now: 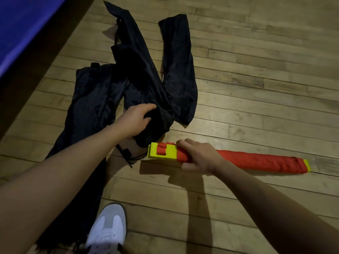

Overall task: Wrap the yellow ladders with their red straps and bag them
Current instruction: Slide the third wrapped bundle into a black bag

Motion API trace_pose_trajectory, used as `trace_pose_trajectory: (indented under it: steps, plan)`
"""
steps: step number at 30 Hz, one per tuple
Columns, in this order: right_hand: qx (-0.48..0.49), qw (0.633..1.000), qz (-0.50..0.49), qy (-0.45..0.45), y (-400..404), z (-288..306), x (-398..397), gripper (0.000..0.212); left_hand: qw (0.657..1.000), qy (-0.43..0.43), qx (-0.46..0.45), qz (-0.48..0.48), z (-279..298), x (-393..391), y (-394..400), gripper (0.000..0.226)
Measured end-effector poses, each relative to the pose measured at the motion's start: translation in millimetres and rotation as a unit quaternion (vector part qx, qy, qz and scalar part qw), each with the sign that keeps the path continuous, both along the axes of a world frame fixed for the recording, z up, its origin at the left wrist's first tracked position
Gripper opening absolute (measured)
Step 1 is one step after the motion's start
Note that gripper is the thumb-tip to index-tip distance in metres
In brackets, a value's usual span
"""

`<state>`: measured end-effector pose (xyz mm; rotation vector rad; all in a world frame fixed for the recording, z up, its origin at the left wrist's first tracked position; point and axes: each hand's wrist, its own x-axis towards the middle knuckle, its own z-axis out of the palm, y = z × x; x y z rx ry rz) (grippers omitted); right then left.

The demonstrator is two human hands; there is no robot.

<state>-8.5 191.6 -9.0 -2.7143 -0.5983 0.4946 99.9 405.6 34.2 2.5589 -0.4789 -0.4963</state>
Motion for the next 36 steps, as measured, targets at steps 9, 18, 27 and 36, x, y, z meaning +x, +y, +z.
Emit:
trace_pose_trajectory:
  steps: [9, 18, 27, 36]
  plan:
    - [0.0, 0.996, -0.078, -0.038, 6, 11, 2, 0.065, 1.0, 0.007, -0.011, 0.008, 2, -28, -9, 0.036]
    - [0.031, 0.98, -0.193, -0.023, 32, -1, 15, 0.061, 0.99, -0.05, -0.068, 0.116, -2, -45, -28, 0.048]
    - [0.025, 0.976, -0.217, -0.006, 34, -23, 33, 0.052, 0.985, -0.005, -0.082, 0.149, -16, -44, -65, 0.023]
    - [-0.068, 0.971, -0.222, -0.049, 26, -46, 30, 0.054, 0.993, 0.031, -0.026, 0.107, -48, -36, -73, 0.03]
